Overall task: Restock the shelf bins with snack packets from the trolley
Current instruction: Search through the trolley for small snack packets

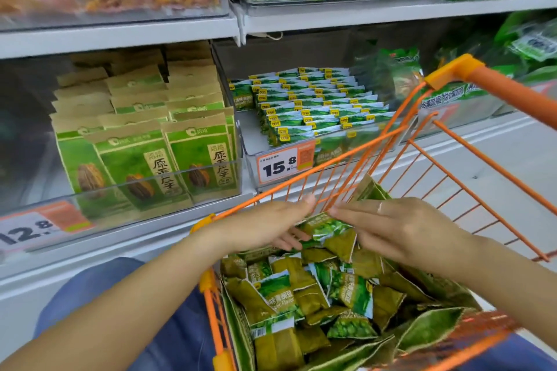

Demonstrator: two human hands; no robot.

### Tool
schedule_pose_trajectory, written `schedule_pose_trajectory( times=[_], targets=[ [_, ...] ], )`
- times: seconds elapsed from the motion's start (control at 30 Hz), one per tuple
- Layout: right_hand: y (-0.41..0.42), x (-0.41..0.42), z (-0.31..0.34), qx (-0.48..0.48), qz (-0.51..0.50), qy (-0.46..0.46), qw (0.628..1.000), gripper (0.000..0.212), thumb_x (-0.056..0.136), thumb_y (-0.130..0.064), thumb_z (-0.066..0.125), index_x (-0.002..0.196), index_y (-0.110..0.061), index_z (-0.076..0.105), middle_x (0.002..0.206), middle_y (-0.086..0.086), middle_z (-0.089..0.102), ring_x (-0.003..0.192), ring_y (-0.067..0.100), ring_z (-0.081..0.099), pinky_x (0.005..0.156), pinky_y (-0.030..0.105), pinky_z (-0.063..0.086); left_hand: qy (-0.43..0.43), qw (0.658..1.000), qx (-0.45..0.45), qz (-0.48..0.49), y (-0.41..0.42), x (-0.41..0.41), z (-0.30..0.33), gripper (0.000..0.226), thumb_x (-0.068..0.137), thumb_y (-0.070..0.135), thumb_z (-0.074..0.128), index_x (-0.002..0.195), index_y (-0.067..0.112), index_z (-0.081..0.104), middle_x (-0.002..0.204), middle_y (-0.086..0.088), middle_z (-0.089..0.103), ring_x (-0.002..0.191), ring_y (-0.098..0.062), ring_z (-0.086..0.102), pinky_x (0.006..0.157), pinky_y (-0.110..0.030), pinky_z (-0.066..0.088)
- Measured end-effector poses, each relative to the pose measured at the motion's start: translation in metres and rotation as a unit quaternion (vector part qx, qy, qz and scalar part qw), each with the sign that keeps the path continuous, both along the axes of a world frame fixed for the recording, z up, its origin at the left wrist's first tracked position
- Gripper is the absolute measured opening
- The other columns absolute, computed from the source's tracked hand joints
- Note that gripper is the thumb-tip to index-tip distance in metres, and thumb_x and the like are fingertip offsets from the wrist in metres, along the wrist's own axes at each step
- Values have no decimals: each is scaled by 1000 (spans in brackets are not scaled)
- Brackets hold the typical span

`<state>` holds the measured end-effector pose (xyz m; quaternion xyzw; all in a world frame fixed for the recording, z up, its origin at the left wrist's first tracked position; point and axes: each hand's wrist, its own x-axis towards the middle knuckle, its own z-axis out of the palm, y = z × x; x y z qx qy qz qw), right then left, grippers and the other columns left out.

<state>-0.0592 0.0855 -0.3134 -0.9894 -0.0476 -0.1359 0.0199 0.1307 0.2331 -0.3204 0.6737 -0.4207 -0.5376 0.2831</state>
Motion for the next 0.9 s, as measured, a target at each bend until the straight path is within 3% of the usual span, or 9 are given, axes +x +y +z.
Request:
schedule_pose_trajectory(
  times=[0.1,0.17,0.2,0.27,0.3,0.37,0.6,0.77,0.9],
  targets=[
    [-7,0,6,-34,49,-83,995,35,96,-20,48,127,-16,62,130,1,61,101,14,67,82,23,51,231,971,-13,62,-3,6,9,57,83,48,59,130,17,51,134,6,52,97,-25,70,87,-31,56],
    [-1,8,8,91,-19,-115,989,36,90,-15,52,124,-19,64,127,-7,62,101,9,66,82,20,51,300,948,-51,95,0,0,16,46,80,32,66,121,12,59,120,-3,67,89,-28,71,80,-30,58],
    [5,12,10,237,-80,-126,960,38,86,-14,53,121,-22,66,120,-14,65,96,4,66,79,17,50,295,945,-76,117,0,-5,19,40,79,28,65,115,13,61,109,-4,72,83,-27,72,75,-28,59],
    [14,23,21,537,-159,-123,819,35,82,-20,51,112,-25,68,103,-12,71,79,4,67,68,16,51,233,952,-128,152,0,-15,28,34,81,24,64,114,15,60,99,-2,73,74,-23,72,67,-24,58],
    [13,27,22,614,-173,-114,762,31,81,-29,51,106,-24,69,95,-7,73,73,8,68,64,18,52,183,955,-160,170,-2,-16,30,31,85,20,63,116,14,59,97,-3,72,70,-21,72,65,-23,58],
    [9,34,24,652,-165,-98,734,31,74,-46,61,90,-22,73,77,0,73,64,17,69,61,22,54,74,950,-226,204,-7,-11,33,23,90,15,62,113,14,59,96,-6,73,72,-20,72,62,-25,59],
    [2,66,26,636,-143,-161,741,19,70,-25,72,88,-23,72,79,-9,73,69,6,67,63,19,53,-257,920,-257,146,-14,6,48,29,80,51,62,96,26,65,82,4,70,79,-16,64,75,-43,52],
    [-31,90,11,248,-244,-126,929,34,93,-48,50,119,-31,64,109,-9,69,104,11,61,84,31,48,-596,729,-308,133,-41,41,77,23,79,40,73,96,25,73,71,0,64,82,-27,56,66,-33,40],
    [-54,93,-25,109,-237,-94,961,48,92,-41,34,119,-16,64,112,3,66,111,24,59,108,36,26,-785,610,-99,45,-84,68,93,22,92,31,58,108,17,62,92,-13,68,93,-35,62,66,-35,34]
  ],
)
